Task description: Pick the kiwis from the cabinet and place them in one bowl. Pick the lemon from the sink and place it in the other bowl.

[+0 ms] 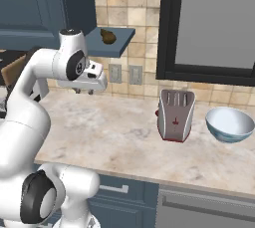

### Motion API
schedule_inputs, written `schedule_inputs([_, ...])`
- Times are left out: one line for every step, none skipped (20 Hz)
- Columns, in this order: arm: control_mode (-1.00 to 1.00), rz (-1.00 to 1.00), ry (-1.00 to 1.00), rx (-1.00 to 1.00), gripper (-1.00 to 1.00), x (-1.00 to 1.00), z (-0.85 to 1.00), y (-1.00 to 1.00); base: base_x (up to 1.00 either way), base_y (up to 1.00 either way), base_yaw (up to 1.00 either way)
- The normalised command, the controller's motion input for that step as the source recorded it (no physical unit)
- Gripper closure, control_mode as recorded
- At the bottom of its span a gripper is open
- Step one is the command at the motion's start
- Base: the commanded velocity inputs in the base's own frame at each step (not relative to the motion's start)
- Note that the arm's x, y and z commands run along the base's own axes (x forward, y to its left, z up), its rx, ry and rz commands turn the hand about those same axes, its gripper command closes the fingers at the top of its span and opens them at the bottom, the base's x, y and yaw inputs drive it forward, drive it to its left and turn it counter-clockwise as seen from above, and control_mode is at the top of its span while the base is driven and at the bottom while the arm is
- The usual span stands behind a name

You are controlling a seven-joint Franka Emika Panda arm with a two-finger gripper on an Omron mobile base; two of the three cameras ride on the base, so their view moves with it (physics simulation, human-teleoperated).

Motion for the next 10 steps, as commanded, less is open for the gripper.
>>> schedule_inputs([-1.00,0.00,0.00,0.00,-1.00,-0.02,0.00,0.00,0.00,0.00,0.00])
schedule_inputs([-1.00,0.00,0.00,0.00,-1.00,0.00,0.00,0.00,0.00,0.00,0.00])
schedule_inputs([-1.00,0.00,-0.05,0.00,-1.00,-0.03,0.01,0.00,0.00,0.00,0.00])
schedule_inputs([-1.00,0.00,-0.13,0.00,-1.00,-0.09,0.21,-0.02,0.00,0.00,0.00])
schedule_inputs([-1.00,0.00,-0.21,0.02,-1.00,-0.17,0.40,0.00,0.00,0.00,0.00])
schedule_inputs([-1.00,0.00,-0.19,0.00,-1.00,-0.20,0.49,0.00,0.00,0.00,0.00])
schedule_inputs([-1.00,0.00,-0.18,0.00,-1.00,-0.20,0.53,0.00,0.00,0.00,0.00])
schedule_inputs([-1.00,0.00,-0.20,0.00,-1.00,-0.21,0.61,0.00,0.00,0.00,0.00])
schedule_inputs([-1.00,0.00,-0.22,0.00,-1.00,-0.25,0.64,0.00,0.00,0.00,0.00])
schedule_inputs([-1.00,0.00,-0.24,-0.01,-1.00,-0.28,0.55,0.00,0.00,0.00,0.00])
